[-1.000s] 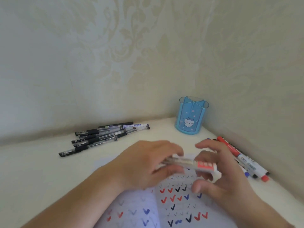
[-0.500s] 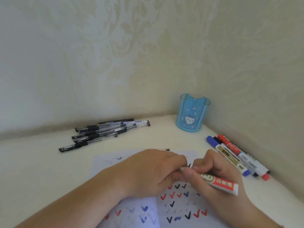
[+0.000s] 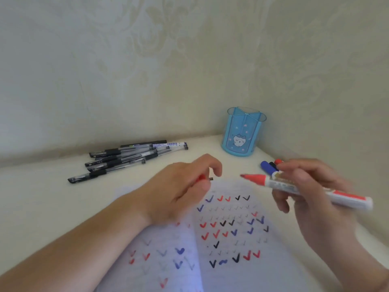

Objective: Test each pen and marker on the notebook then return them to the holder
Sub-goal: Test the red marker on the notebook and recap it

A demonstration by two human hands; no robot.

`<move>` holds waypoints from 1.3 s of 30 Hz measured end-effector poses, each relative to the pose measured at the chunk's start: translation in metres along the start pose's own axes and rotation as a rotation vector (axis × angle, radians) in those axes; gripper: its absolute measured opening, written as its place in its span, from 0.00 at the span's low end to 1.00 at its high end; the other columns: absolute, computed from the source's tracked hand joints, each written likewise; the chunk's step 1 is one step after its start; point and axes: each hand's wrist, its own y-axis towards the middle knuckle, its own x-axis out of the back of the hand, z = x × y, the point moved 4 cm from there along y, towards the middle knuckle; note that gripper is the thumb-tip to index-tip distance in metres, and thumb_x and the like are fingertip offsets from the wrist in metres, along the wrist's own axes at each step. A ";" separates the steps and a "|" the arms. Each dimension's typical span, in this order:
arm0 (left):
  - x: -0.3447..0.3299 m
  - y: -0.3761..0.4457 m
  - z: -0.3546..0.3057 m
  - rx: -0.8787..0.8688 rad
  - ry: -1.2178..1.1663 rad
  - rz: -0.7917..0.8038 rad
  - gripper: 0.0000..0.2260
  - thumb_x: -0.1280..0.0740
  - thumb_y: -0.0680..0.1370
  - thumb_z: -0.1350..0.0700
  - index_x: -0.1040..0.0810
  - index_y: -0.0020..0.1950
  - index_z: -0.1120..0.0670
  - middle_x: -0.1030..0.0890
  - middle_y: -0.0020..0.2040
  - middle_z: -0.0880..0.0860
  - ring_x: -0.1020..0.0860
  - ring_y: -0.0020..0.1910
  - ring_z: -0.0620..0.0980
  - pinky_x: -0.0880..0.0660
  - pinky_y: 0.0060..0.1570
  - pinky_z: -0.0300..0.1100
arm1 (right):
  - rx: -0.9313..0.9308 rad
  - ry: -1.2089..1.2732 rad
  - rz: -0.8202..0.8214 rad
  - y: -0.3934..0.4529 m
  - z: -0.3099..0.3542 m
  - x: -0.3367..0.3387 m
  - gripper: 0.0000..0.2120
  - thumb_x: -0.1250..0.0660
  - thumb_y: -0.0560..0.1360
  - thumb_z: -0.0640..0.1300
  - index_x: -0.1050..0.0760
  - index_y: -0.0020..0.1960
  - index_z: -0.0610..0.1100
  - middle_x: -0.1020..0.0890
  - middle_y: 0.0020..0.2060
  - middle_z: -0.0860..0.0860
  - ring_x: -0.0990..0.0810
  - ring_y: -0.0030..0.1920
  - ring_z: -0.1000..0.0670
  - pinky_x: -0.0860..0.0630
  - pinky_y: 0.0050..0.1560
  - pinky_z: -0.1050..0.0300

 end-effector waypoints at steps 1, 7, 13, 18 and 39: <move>0.000 0.000 0.003 0.020 -0.024 -0.022 0.11 0.48 0.80 0.49 0.33 0.60 0.48 0.28 0.37 0.49 0.30 0.36 0.45 0.30 0.39 0.45 | -0.068 -0.017 -0.022 -0.018 0.010 0.000 0.18 0.27 0.66 0.62 0.18 0.41 0.47 0.20 0.30 0.42 0.24 0.27 0.39 0.31 0.26 0.60; -0.006 0.001 0.018 0.111 0.007 -0.026 0.11 0.44 0.83 0.54 0.35 0.65 0.44 0.27 0.46 0.42 0.26 0.43 0.45 0.29 0.47 0.40 | -0.394 -0.266 0.093 -0.021 0.009 0.010 0.15 0.23 0.65 0.41 0.30 0.32 0.42 0.26 0.22 0.47 0.33 0.23 0.49 0.38 0.23 0.63; -0.011 0.006 0.016 0.182 -0.103 -0.001 0.20 0.28 0.75 0.51 0.31 0.61 0.34 0.19 0.46 0.41 0.22 0.33 0.48 0.30 0.38 0.30 | -0.491 -0.283 0.036 -0.062 0.010 0.006 0.17 0.21 0.61 0.50 0.26 0.30 0.40 0.22 0.22 0.44 0.27 0.22 0.45 0.34 0.23 0.63; -0.011 0.006 0.017 0.212 -0.077 -0.043 0.14 0.25 0.71 0.50 0.22 0.53 0.38 0.16 0.40 0.43 0.19 0.37 0.43 0.31 0.37 0.25 | -0.563 -0.326 -0.069 -0.067 -0.002 0.014 0.23 0.31 0.70 0.28 0.37 0.24 0.41 0.34 0.19 0.49 0.30 0.18 0.57 0.33 0.33 0.52; -0.011 0.006 0.013 0.267 -0.202 -0.043 0.15 0.22 0.68 0.55 0.19 0.51 0.41 0.16 0.44 0.39 0.17 0.35 0.47 0.23 0.41 0.33 | -0.408 -0.334 -0.029 -0.063 -0.002 0.014 0.18 0.23 0.68 0.42 0.32 0.32 0.40 0.28 0.19 0.55 0.34 0.20 0.59 0.35 0.28 0.63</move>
